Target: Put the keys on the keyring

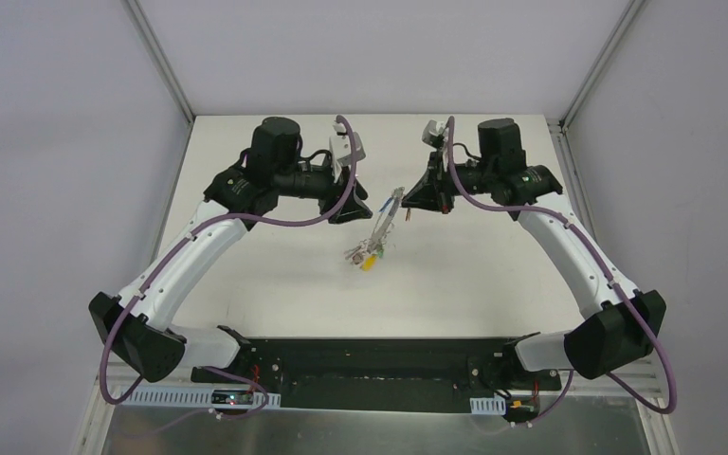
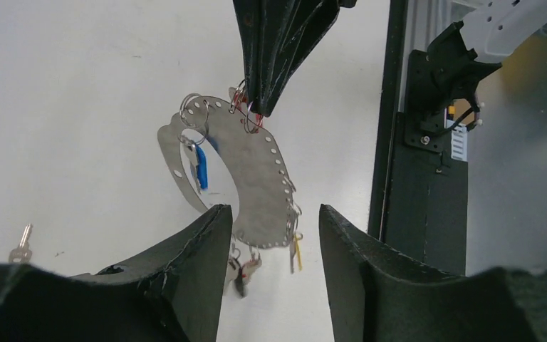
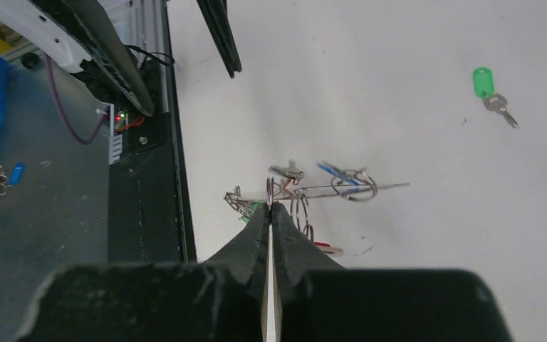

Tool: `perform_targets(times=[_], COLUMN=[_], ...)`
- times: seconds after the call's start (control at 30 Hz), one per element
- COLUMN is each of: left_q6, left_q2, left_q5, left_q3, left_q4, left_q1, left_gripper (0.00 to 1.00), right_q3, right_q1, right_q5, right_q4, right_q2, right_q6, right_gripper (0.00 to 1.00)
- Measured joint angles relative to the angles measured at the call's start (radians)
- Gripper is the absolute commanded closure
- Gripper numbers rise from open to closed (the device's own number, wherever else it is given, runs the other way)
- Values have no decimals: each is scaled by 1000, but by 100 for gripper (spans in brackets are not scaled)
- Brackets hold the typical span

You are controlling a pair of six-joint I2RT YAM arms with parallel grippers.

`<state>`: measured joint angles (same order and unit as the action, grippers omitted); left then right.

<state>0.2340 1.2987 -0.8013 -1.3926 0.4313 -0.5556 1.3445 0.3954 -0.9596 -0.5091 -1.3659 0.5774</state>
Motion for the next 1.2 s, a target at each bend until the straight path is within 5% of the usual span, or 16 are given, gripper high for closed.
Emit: perform_targets(times=[0.5, 1.2], left_q6=[-90, -120], left_q2=[2, 56], left_q5=[-55, -108], left_q3=[50, 50], left_q4=[-125, -188], left_q1=[-15, -61], left_gripper=[51, 61], right_q3=[-54, -138], right_q1=[2, 8], right_q5=[-210, -293], right_q4=[227, 376], right_q2=[26, 30], right_q6=[-258, -379], right_gripper=[100, 100])
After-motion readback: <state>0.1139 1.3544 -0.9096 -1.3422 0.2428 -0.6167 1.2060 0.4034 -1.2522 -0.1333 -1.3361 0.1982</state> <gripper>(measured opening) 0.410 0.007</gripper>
